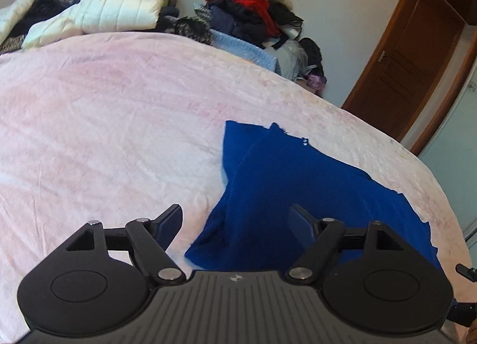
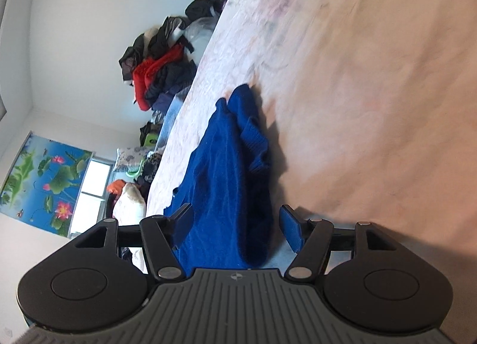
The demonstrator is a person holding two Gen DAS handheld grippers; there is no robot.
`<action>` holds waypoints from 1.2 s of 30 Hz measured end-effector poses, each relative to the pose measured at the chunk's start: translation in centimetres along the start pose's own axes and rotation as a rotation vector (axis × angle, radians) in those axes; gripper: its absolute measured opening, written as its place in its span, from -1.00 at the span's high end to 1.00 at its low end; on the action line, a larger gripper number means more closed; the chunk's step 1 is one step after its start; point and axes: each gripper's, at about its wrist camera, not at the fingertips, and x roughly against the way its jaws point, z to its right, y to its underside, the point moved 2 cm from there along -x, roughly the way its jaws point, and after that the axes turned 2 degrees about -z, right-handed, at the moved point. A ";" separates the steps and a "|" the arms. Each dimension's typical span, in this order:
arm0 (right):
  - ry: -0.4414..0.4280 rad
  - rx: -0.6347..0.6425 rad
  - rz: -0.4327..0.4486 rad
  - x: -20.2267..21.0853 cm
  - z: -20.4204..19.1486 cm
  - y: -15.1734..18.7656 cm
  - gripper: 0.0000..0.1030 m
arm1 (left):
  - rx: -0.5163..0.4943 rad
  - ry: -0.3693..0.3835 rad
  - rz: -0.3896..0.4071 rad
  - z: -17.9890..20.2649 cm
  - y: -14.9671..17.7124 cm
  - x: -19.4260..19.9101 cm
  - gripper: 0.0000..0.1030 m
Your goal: Fold small clothes
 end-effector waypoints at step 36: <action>-0.127 0.401 0.002 -3.9 -3.0 3.6 -0.58 | -0.034 -0.230 -0.159 2.7 1.0 -5.2 0.76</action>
